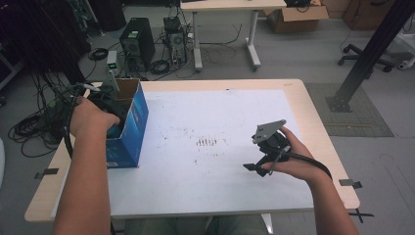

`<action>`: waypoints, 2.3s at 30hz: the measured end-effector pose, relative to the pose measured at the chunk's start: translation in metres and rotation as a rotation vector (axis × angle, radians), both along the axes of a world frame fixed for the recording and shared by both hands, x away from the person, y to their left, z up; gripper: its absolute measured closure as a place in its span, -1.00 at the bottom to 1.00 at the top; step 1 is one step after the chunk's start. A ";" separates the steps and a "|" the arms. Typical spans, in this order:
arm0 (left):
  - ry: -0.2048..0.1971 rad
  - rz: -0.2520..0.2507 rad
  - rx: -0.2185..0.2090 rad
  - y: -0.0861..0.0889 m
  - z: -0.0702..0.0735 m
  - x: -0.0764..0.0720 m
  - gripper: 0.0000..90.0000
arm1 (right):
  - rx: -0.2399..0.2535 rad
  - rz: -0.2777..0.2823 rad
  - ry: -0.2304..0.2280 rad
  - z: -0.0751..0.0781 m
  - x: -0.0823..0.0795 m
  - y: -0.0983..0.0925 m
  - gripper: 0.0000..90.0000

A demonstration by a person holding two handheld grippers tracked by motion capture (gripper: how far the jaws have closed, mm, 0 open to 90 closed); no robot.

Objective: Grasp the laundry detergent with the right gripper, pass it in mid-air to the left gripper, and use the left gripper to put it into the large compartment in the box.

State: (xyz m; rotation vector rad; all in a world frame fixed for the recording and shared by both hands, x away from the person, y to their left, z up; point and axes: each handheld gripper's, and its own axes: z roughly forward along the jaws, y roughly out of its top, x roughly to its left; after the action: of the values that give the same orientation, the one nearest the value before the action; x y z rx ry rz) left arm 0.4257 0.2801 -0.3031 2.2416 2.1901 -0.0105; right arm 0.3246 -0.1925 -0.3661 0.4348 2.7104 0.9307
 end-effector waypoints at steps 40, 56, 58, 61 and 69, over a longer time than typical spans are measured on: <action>-0.081 -0.022 0.015 -0.011 0.067 -0.017 -0.81 | 0.010 0.011 -0.022 0.013 -0.005 -0.001 -0.95; -0.124 -0.219 0.035 -0.044 0.106 -0.024 -0.99 | -0.006 0.016 -0.027 0.027 -0.002 -0.001 -0.95; -0.143 -0.304 0.026 -0.057 0.116 -0.027 -0.99 | -0.011 0.018 -0.031 0.032 -0.001 -0.001 -0.95; -0.166 -0.390 0.007 -0.071 0.125 -0.031 -0.99 | -0.024 0.018 -0.033 0.037 0.001 0.000 -0.95; -0.166 -0.661 -0.038 -0.110 0.135 -0.043 -0.99 | -0.068 0.032 -0.040 0.054 0.005 0.001 -0.95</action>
State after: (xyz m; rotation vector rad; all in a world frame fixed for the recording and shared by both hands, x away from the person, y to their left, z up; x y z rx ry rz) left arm 0.3832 0.1697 -0.1679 2.7058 1.2800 0.1220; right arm 0.3294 -0.1912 -0.3124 0.3574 2.7112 0.8427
